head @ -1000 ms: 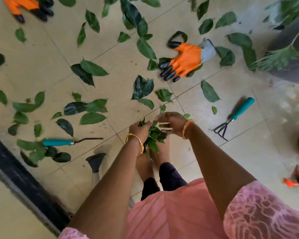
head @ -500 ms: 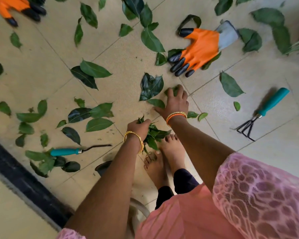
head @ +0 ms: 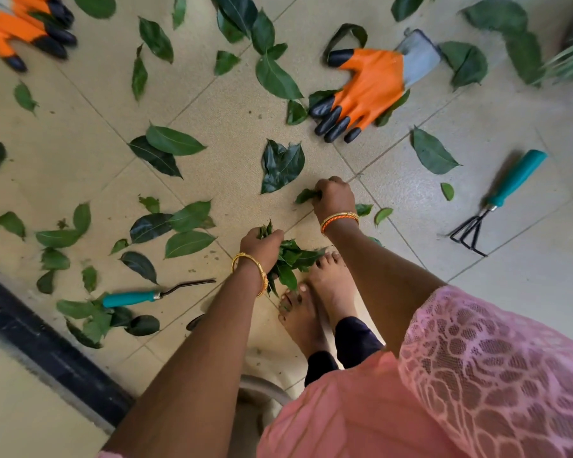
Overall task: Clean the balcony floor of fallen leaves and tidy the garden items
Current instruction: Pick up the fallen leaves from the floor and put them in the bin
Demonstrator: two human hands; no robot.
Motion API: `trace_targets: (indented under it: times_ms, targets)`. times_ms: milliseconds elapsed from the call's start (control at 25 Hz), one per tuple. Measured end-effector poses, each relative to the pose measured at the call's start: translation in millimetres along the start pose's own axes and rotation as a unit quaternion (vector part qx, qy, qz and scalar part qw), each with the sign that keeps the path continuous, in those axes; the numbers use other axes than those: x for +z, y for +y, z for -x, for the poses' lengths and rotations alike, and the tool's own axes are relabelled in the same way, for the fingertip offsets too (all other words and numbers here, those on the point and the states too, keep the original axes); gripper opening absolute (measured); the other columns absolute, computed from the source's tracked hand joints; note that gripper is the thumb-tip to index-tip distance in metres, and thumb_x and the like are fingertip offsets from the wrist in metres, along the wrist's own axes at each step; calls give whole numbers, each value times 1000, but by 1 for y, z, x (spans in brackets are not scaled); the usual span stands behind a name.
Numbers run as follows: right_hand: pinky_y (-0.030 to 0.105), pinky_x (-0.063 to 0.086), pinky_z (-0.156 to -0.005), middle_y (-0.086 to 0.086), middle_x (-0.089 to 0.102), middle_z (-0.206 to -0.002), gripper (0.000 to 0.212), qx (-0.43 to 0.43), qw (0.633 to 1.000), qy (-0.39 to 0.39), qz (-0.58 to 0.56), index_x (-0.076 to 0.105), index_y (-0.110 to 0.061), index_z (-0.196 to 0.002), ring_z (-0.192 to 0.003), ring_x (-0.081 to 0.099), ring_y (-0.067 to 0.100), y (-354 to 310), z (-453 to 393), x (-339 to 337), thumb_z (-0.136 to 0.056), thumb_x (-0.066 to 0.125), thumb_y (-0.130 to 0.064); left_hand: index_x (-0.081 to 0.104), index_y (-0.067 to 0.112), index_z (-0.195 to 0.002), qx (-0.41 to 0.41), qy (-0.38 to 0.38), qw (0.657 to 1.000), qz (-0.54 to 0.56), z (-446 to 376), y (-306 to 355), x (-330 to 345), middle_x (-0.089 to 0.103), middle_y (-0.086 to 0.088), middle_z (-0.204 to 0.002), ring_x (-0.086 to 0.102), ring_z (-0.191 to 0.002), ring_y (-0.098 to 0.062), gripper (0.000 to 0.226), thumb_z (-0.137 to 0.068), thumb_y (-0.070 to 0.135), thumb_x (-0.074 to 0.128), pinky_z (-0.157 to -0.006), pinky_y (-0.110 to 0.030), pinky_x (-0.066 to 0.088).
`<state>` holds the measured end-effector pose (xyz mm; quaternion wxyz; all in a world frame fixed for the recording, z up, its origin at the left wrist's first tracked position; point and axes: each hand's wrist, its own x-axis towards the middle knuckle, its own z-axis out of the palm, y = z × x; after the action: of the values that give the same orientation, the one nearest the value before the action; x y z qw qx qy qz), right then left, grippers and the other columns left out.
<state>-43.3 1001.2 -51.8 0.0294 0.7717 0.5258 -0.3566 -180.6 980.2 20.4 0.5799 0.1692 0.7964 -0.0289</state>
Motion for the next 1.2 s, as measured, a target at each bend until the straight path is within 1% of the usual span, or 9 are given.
trace_targets:
  times_ms: [200, 360, 520, 720, 840, 920, 960, 1080, 1200]
  targets:
    - [30, 49, -83, 13, 69, -96, 19, -74, 987, -50, -132, 68, -4, -97, -93, 64, 27, 4, 36, -40, -83, 57, 4, 53, 16, -110, 17, -51, 999, -4, 29, 21, 11, 58, -7, -91, 58, -68, -18, 20, -91, 18, 49, -47, -26, 51]
    - [34, 53, -82, 15, 69, -98, 37, -78, 973, -103, -193, 51, -6, -113, -89, 65, 27, 4, 82, -66, -80, 56, 9, 60, 14, -101, 13, -93, 995, -40, 59, 21, 21, 65, -14, -99, 63, -91, -30, 17, -88, 17, 50, -85, -43, 54]
    - [30, 48, -84, 15, 58, -109, 39, -19, 968, -128, -215, 49, -2, -113, -99, 58, 26, 8, 112, -71, -77, 58, 9, 63, 10, -90, -17, -118, 992, -47, 80, 7, 25, 65, -15, -90, 62, -84, -28, 14, -87, 16, 51, -79, -39, 53]
    - [26, 53, -69, 5, 68, -82, 40, 89, 938, -149, -301, 51, -16, -109, -73, 64, 17, 12, 126, -70, -76, 69, -1, 69, 4, -96, -61, -98, 993, -5, 83, -19, 20, 71, -18, -96, 68, -89, -33, 22, -86, 22, 59, -80, -41, 55]
    - [32, 57, -69, 3, 62, -80, 36, 145, 885, -228, -379, 53, -17, -105, -68, 62, 17, 12, 120, -70, -78, 65, 4, 68, 1, -99, -56, -63, 996, 19, 79, -26, 18, 70, -20, -98, 68, -89, -34, 25, -85, 20, 62, -78, -41, 57]
    - [27, 55, -66, 4, 56, -81, 31, 175, 850, -262, -423, 54, -11, -105, -67, 58, 15, 15, 113, -71, -81, 57, 8, 65, 1, -95, -58, -43, 997, 14, 77, -24, 16, 68, -18, -96, 65, -85, -32, 20, -87, 18, 59, -76, -38, 56]
    - [24, 54, -65, 4, 56, -82, 27, 188, 852, -247, -421, 56, -9, -103, -67, 57, 14, 19, 108, -69, -81, 56, 6, 61, 3, -88, -56, -38, 998, 6, 75, -21, 14, 66, -15, -90, 63, -78, -27, 16, -89, 18, 56, -70, -33, 54]
    - [24, 48, -74, 7, 57, -105, 31, 212, 935, -123, -258, 60, -11, -110, -85, 57, 17, 40, 89, -59, -80, 65, -7, 55, 6, -80, -42, -38, 998, -5, 62, -9, 11, 57, -8, -79, 51, -65, -16, 19, -92, 21, 52, -52, -24, 41]
    - [34, 43, -94, 15, 38, -132, 60, 233, 946, -89, -206, 47, -14, -126, -115, 48, 31, 55, 68, -42, -75, 77, -19, 52, 7, -95, -39, -38, 998, 2, 43, -3, 8, 55, -7, -82, 53, -72, -19, 26, -91, 31, 57, -60, -26, 44]
